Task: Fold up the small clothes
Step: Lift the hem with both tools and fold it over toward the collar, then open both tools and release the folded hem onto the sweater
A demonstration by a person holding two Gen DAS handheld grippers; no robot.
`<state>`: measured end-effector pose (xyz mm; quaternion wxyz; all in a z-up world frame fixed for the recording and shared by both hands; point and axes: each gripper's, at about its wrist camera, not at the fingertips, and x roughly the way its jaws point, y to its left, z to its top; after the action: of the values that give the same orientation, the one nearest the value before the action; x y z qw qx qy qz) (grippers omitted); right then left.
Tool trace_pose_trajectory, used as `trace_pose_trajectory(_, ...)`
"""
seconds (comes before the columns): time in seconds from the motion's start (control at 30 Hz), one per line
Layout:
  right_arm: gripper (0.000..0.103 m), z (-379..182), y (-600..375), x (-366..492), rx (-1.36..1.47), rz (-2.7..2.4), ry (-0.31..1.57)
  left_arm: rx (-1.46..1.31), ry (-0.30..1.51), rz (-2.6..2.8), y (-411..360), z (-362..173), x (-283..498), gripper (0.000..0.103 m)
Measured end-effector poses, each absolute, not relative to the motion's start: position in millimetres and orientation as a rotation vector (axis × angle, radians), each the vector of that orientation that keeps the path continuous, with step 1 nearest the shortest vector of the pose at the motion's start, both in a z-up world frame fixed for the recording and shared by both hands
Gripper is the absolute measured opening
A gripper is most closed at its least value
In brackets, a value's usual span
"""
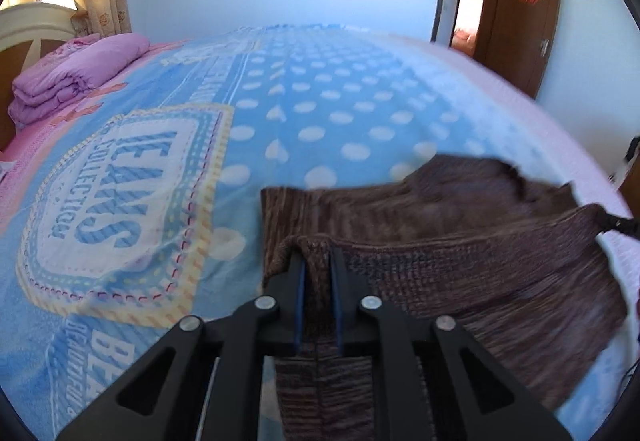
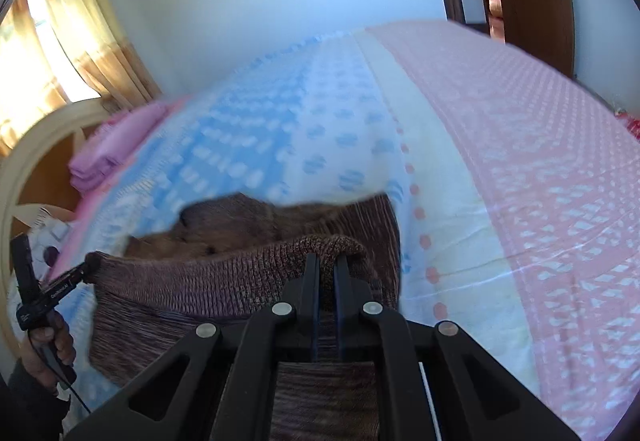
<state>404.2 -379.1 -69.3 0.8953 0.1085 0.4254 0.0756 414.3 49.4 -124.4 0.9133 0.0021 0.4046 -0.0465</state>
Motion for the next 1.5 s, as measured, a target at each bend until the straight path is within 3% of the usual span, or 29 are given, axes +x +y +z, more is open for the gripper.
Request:
trace_pose_trajectory(0.07,0.009,-80.8,-376.8,407.2,0.161,0.122,0.896,0.001,0.835,-0.109,51.3,-125.6,405.1,0.025)
trace_pose_trajectory(0.1,0.022,-82.0,-373.4,404.3,0.115,0.120,0.892,0.017,0.821,-0.112,51.3,-123.6,398.6,0.038)
trace_pose_trajectory(0.13,0.048,-82.4,-370.0,400.8,0.077,0.123,0.893,0.049,0.806,-0.109,50.3,-121.1,391.1,0.048)
trace_pose_trajectory(0.17,0.060,-82.7,-366.6,396.4,0.042,0.128,0.898,0.088,0.790,-0.105,49.9,-119.0,382.8,0.069)
trace_pose_trajectory(0.2,0.070,-82.1,-363.4,389.4,0.005,0.124,0.896,0.121,0.767,-0.110,50.3,-116.5,372.0,0.078)
trace_pose_trajectory(0.47,0.070,-98.5,-351.9,396.4,-0.203,0.062,0.948,0.390,0.801,-0.061,31.1,-142.9,383.8,0.080)
trace_pose_trajectory(0.8,0.070,-31.4,-378.4,464.9,-0.121,-0.092,0.790,0.267,0.777,0.108,54.3,-106.5,464.6,0.081)
trace_pose_trajectory(0.97,0.070,-24.7,-367.4,444.4,-0.063,0.078,0.843,0.234,0.819,0.114,62.5,-114.8,461.1,0.081)
trace_pose_trajectory(1.2,0.072,-94.0,-311.9,388.7,-0.577,0.156,0.982,0.321,0.822,0.014,46.0,-129.3,419.5,0.093)
trace_pose_trajectory(1.37,0.073,-73.4,-336.4,442.5,-0.514,-0.049,0.912,0.293,0.804,0.071,36.8,-126.8,437.3,0.093)
trace_pose_trajectory(1.5,0.073,-33.0,-369.2,470.3,-0.307,-0.212,0.796,0.197,0.818,0.159,53.7,-118.0,457.2,0.093)
